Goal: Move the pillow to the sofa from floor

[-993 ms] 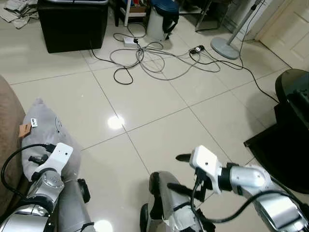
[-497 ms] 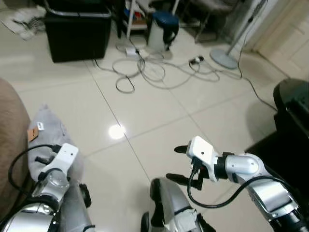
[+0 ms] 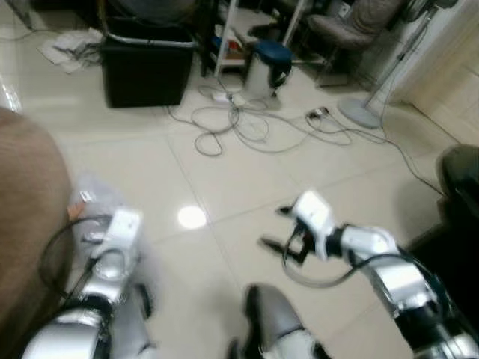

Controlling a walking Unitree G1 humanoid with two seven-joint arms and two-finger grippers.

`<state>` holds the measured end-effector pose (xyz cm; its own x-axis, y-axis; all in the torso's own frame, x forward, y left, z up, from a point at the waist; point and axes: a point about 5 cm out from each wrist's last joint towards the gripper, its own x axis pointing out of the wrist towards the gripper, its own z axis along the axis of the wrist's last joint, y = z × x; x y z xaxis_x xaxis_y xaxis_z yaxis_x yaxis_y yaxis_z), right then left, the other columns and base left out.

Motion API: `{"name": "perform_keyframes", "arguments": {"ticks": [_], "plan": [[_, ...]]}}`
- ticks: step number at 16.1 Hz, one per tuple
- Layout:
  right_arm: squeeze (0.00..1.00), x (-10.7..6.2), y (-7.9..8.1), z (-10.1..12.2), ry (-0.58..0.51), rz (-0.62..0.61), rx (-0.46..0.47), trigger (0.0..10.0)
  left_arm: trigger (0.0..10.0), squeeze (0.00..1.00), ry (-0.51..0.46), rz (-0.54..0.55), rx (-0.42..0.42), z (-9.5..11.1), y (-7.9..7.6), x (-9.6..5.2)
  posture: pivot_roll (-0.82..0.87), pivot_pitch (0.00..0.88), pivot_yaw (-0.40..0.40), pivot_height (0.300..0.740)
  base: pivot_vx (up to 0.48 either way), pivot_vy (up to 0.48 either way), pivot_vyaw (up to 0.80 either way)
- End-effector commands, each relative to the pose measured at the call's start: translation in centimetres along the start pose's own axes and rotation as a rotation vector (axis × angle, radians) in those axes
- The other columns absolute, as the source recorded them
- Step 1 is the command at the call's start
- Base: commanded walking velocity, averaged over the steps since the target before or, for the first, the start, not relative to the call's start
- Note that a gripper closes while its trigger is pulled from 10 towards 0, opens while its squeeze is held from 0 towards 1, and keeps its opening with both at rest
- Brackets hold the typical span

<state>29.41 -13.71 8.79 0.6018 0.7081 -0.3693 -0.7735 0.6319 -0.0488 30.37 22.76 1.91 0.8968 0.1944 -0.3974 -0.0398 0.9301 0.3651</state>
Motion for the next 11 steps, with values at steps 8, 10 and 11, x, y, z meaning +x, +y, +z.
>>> {"name": "perform_keyframes", "arguments": {"ticks": [8, 10, 11], "plan": [[0.0, 1.4, 1.3, 0.1, -0.177, -0.397, 0.274, 10.0, 10.0, 0.0, -0.634, -0.225, -0.168, 13.9, 1.2, -4.3, 0.18, 0.0, 0.024, 0.592, 0.0, 0.0, 0.0], [0.0, 1.7, 1.1, -0.2, -0.135, -0.444, 0.282, 10.0, 10.0, 0.0, -0.586, -0.264, -0.234, 13.0, 1.6, -5.5, 0.18, 0.0, 0.027, 0.607, 0.0, 0.0, 0.0], [0.0, 1.7, 0.9, -0.1, -0.124, -0.457, 0.283, 10.0, 10.0, 0.0, -0.571, -0.266, -0.239, 12.6, 1.7, -5.8, 0.19, 0.0, 0.018, 0.612, 0.0, 0.0, 0.0]]}}
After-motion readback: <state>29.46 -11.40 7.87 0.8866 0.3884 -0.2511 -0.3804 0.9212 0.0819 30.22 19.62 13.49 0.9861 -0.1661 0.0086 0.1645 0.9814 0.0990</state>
